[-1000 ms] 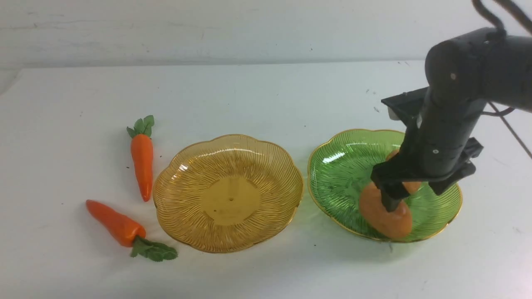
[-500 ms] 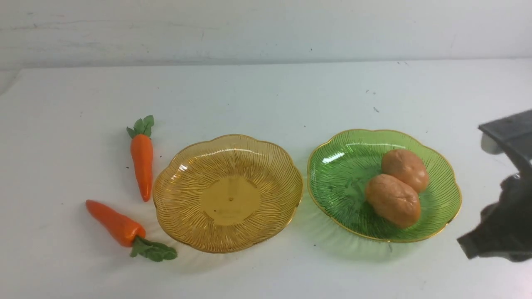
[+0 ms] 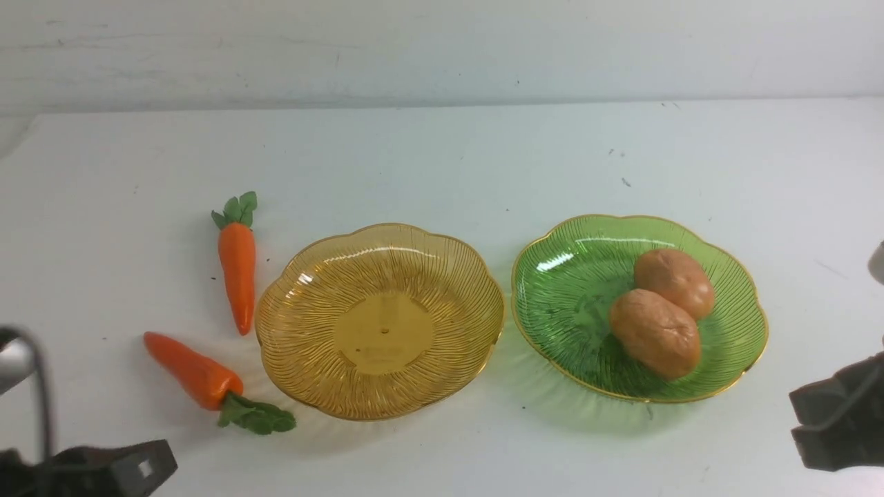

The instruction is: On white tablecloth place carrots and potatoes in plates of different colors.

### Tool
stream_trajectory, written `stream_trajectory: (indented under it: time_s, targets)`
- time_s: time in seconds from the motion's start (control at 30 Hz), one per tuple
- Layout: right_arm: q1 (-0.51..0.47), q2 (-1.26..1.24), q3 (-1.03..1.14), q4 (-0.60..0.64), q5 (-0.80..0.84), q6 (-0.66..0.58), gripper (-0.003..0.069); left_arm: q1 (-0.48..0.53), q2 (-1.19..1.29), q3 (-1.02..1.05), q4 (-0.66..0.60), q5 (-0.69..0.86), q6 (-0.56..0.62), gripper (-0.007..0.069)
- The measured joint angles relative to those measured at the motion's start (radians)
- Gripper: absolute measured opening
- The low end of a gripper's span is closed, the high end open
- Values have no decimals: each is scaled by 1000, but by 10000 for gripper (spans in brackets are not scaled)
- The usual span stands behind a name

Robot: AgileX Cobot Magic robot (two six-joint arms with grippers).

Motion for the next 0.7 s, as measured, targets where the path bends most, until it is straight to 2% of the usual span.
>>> stream_trajectory:
  time_s: [0.23,0.43,0.7]
  targets:
    - [0,0,0,0,-2,0,-15,0,395,-330,191,125,-33,-2]
    - [0,0,0,-8,-2,0,-15,0,637,-564,232,233,-34,21]
    - [0,0,0,-15,-16,0,-15,0,927,-884,255,363,-33,108]
